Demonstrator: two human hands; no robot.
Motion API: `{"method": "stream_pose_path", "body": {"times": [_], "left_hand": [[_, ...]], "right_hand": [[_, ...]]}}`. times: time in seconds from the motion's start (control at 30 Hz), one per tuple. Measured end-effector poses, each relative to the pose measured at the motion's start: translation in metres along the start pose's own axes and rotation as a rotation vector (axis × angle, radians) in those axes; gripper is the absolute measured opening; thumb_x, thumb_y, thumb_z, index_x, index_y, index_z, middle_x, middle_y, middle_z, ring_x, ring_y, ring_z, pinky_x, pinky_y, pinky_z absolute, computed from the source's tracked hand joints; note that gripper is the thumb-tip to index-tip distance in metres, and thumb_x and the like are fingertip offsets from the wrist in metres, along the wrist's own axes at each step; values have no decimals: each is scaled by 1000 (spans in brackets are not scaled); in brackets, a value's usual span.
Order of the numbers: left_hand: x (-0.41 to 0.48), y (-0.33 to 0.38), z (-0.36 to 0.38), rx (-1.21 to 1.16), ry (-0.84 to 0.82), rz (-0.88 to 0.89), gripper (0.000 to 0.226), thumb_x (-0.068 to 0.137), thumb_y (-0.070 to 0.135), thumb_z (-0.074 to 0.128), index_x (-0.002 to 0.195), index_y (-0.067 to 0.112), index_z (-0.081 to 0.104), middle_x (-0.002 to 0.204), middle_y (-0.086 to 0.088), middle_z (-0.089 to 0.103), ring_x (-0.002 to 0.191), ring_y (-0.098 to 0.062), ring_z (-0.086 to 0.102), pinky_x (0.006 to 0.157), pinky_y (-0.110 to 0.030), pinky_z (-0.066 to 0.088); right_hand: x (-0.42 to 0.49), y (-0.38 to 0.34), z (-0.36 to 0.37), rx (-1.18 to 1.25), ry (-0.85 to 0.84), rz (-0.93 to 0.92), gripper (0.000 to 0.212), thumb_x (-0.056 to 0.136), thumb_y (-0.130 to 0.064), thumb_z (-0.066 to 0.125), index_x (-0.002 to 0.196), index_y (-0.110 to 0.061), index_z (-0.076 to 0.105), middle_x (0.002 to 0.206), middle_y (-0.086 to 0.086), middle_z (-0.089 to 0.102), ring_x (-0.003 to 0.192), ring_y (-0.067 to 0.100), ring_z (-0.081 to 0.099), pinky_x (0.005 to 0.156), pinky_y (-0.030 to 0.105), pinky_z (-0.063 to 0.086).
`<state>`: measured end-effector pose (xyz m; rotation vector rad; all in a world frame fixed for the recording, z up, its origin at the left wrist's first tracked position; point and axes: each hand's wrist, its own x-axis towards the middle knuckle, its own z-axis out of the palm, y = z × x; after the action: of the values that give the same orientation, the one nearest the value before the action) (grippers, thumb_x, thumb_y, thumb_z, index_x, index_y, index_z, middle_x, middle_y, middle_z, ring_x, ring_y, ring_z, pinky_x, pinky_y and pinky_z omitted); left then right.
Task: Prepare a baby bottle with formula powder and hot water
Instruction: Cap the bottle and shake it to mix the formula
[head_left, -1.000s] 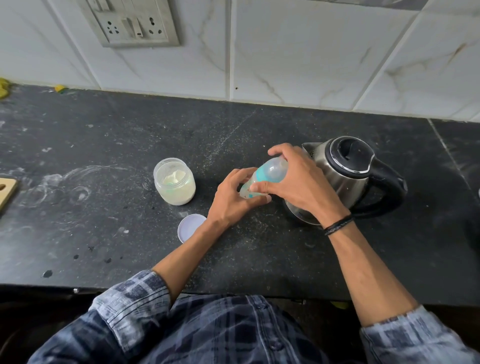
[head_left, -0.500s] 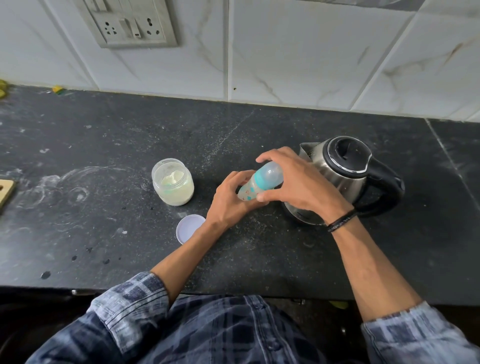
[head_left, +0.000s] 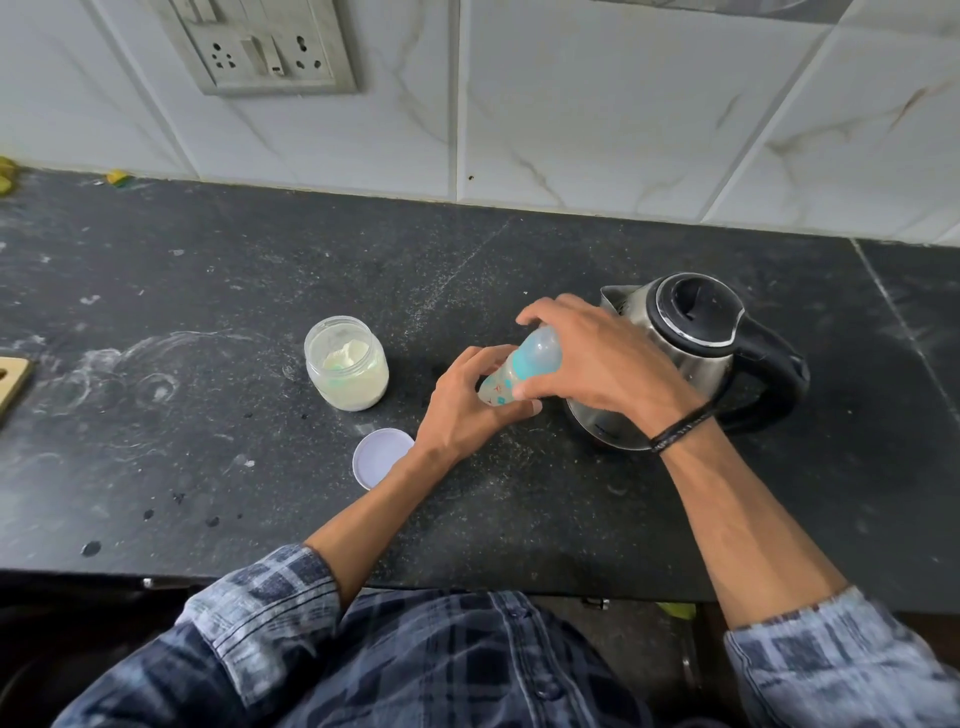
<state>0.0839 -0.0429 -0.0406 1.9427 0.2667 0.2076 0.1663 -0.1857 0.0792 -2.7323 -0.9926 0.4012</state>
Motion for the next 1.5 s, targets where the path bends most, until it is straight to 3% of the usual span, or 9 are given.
{"method": "stream_pose_path", "body": {"times": [0.07, 0.13, 0.33, 0.8, 0.9, 1.0, 1.2, 1.3, 1.5], "left_hand": [[0, -2, 0, 1, 10, 0, 59, 70, 39, 90, 124, 37, 64, 114, 15, 61, 109, -6, 59, 92, -40, 53], [0, -4, -1, -1, 12, -7, 61, 69, 39, 90, 124, 35, 65, 115, 14, 61, 109, -6, 59, 92, -40, 53], [-1, -5, -2, -12, -16, -21, 53, 69, 39, 91, 115, 37, 65, 108, 12, 62, 103, -7, 59, 88, -38, 53], [-2, 3, -5, -80, -106, -67, 51, 71, 30, 92, 110, 45, 62, 113, 8, 67, 101, 1, 60, 81, -5, 42], [-2, 2, -3, -82, -107, -66, 53, 71, 31, 92, 114, 40, 63, 114, 10, 68, 101, 1, 60, 82, -6, 42], [-3, 0, -1, -94, -40, -60, 56, 69, 30, 93, 113, 47, 63, 115, 10, 67, 102, -2, 61, 85, -14, 46], [-2, 1, -3, -80, 12, -35, 59, 69, 30, 93, 120, 39, 65, 114, 11, 64, 102, -1, 60, 83, -11, 45], [-3, 1, -1, -64, 21, -18, 58, 69, 30, 93, 119, 40, 64, 111, 11, 63, 103, -3, 60, 88, -23, 51], [-2, -3, 1, -13, 55, 5, 64, 67, 39, 92, 126, 33, 67, 111, 15, 61, 106, -5, 59, 91, -42, 54]], "right_hand": [[1, 0, -1, 75, -40, -57, 58, 76, -31, 84, 129, -33, 59, 118, -8, 59, 105, 16, 58, 83, 39, 50], [4, 2, 2, 88, -24, -70, 48, 75, -21, 82, 119, -32, 63, 109, -7, 60, 100, 18, 59, 84, 42, 52], [9, 12, 1, 133, -109, -157, 52, 73, -6, 79, 112, -38, 65, 111, -16, 59, 101, 14, 59, 85, 44, 53], [13, 21, -9, 222, -227, -271, 58, 72, 11, 66, 103, -38, 63, 110, -17, 56, 104, 12, 59, 87, 48, 53], [14, 21, -11, 238, -244, -247, 55, 73, 8, 69, 105, -36, 63, 110, -15, 56, 103, 11, 59, 85, 41, 55], [14, 21, -11, 259, -174, -195, 48, 72, -8, 80, 108, -33, 62, 107, -12, 62, 93, 10, 60, 72, 28, 50], [12, 13, -13, 198, -81, -93, 47, 71, -29, 86, 110, -34, 61, 98, -12, 65, 87, 11, 62, 70, 29, 52], [12, 12, -13, 172, -104, -69, 44, 72, -30, 87, 107, -35, 61, 91, -14, 62, 80, 6, 59, 61, 23, 44], [13, 2, -5, 39, -60, -17, 42, 68, -41, 84, 102, -32, 61, 95, -7, 66, 85, 20, 62, 73, 39, 56]]}}
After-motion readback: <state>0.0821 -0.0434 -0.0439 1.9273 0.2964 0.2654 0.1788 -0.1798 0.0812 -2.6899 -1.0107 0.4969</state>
